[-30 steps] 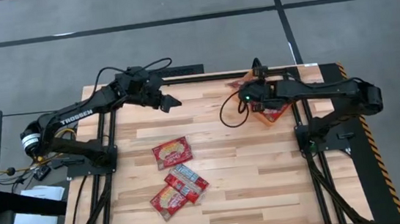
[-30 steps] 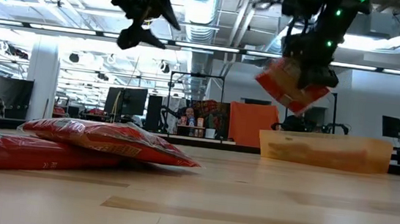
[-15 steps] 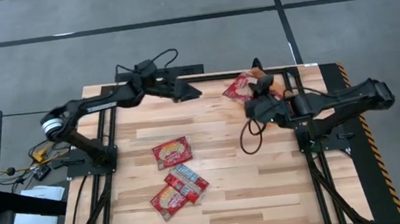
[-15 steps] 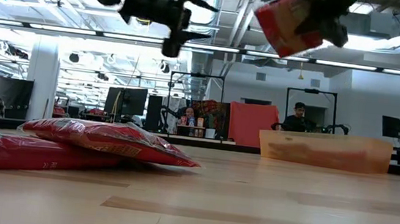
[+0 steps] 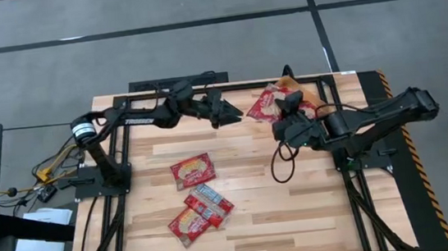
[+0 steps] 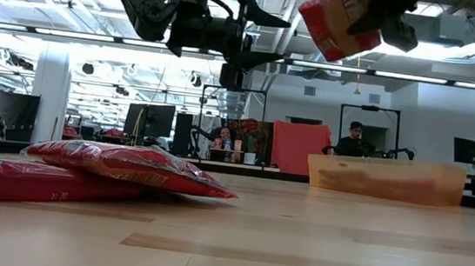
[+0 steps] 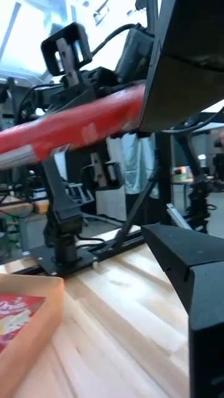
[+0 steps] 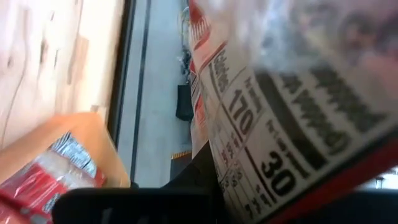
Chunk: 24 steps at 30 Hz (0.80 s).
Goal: Sort popcorn bags into baskets
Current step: Put the red popcorn bag into the orange bin
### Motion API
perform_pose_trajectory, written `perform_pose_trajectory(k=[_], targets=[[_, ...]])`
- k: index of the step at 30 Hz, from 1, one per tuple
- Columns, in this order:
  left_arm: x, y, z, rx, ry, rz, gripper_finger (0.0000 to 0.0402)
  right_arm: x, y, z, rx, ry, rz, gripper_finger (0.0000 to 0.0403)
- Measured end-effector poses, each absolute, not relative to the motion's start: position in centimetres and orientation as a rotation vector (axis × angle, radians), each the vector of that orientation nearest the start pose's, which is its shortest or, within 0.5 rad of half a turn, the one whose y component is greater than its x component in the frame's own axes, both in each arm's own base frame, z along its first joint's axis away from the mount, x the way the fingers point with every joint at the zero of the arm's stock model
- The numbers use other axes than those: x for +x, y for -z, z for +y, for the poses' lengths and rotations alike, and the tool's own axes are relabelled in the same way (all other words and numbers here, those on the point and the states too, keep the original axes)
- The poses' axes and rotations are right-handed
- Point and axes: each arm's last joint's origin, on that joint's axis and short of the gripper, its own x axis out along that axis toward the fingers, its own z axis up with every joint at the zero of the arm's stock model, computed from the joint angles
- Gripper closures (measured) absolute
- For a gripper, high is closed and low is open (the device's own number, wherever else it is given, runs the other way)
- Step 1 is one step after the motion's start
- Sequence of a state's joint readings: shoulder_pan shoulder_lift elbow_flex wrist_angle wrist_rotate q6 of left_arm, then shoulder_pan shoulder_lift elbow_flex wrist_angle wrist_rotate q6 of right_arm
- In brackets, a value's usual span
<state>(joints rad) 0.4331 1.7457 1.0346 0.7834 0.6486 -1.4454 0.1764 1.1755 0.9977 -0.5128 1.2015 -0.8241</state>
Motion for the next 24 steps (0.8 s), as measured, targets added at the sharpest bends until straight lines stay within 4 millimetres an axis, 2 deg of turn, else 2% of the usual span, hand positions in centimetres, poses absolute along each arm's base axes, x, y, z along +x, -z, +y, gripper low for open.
perform_pose_trajectory(k=[11,17,24], targets=[[36.5,-27.6,13.4,-1.377,0.272,0.063,0.0157,23.8,-30.9,2.1,-1.186,0.65,0.929,0.0372],[37.2,-28.2,12.0,-1.393,0.314,0.08,0.0157,23.8,-30.8,2.4,-1.187,0.643,0.922,0.0362],[37.5,-28.0,11.3,-1.4,0.3,0.08,0.0193,23.9,-30.8,2.4,-1.183,0.625,0.917,0.037]])
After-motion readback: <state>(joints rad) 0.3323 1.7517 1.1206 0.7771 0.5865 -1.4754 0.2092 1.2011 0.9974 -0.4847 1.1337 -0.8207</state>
